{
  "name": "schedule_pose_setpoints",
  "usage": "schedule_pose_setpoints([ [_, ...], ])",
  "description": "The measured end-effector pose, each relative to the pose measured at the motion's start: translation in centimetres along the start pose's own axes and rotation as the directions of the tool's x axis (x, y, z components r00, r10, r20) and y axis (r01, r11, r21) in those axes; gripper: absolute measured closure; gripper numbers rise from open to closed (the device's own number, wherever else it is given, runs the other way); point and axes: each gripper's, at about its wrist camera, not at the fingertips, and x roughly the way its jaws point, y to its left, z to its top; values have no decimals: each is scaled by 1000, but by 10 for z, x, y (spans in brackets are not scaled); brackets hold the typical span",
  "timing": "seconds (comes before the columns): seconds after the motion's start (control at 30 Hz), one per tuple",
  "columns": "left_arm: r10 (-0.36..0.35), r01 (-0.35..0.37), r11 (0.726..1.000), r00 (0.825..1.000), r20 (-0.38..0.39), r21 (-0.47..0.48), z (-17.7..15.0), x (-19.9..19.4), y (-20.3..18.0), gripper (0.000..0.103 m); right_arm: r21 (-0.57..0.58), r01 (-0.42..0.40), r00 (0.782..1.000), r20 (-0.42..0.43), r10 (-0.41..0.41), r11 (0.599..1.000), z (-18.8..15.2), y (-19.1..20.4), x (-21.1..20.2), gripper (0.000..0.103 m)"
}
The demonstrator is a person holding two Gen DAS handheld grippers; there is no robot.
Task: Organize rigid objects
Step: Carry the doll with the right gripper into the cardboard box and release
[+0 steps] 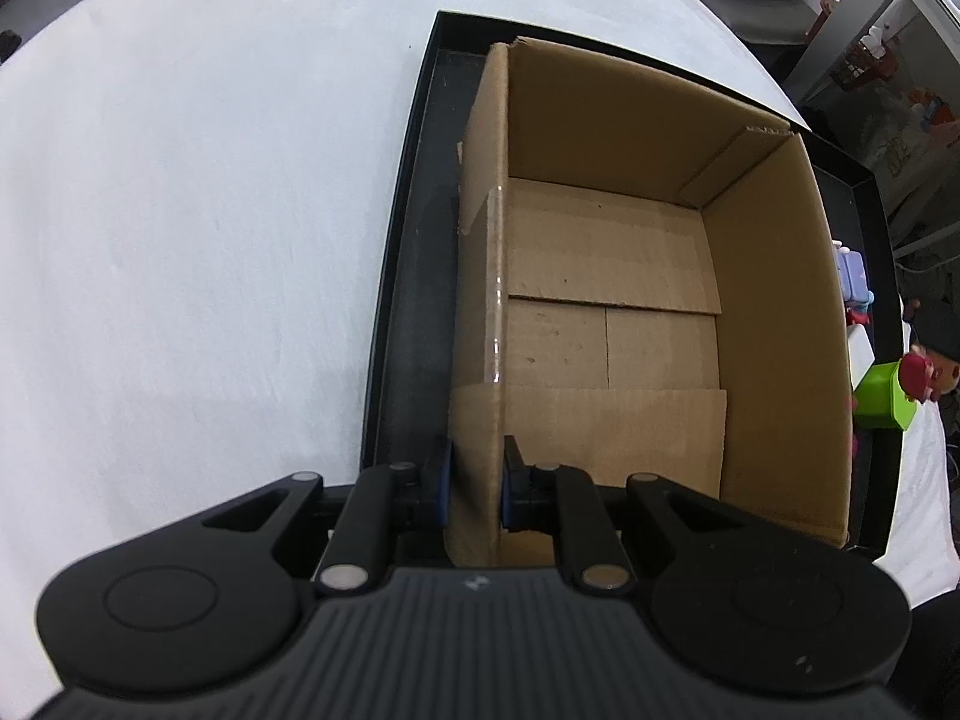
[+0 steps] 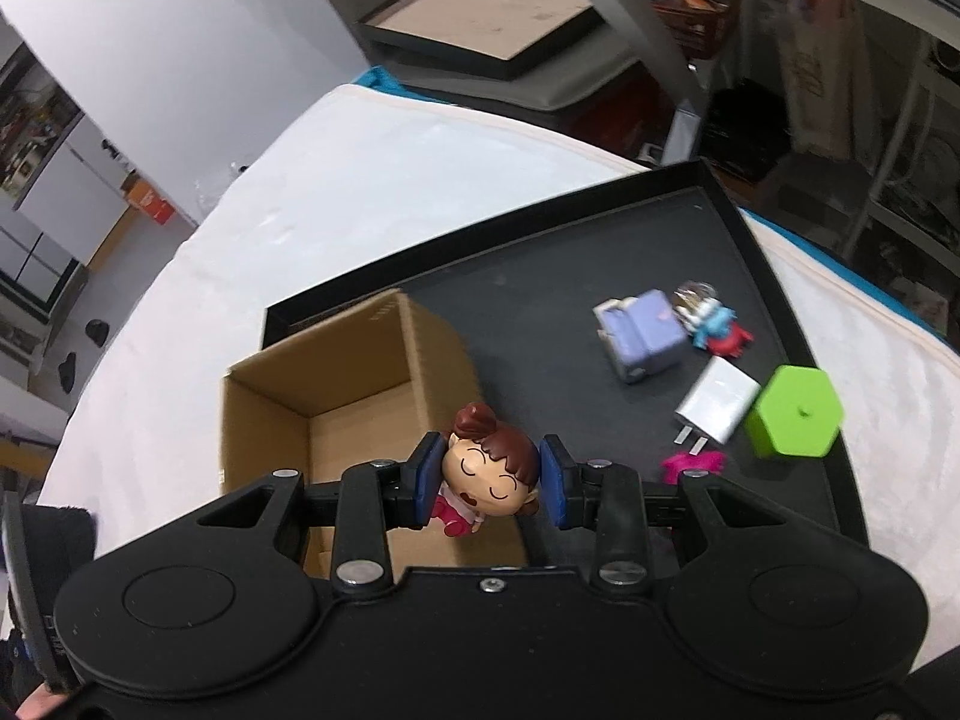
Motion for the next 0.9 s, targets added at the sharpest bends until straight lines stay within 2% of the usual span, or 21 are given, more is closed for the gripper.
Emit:
schedule_pose_setpoints([
  [0.47,-22,22,1000,1000,-4,0,7,3,8,89,-139,-43,999,-18,41,989,1,59,19,69],
  [0.9,-53,53,999,999,-14,-11,8,5,15,88,-181,-51,998,-45,43,982,8,97,45,68],
])
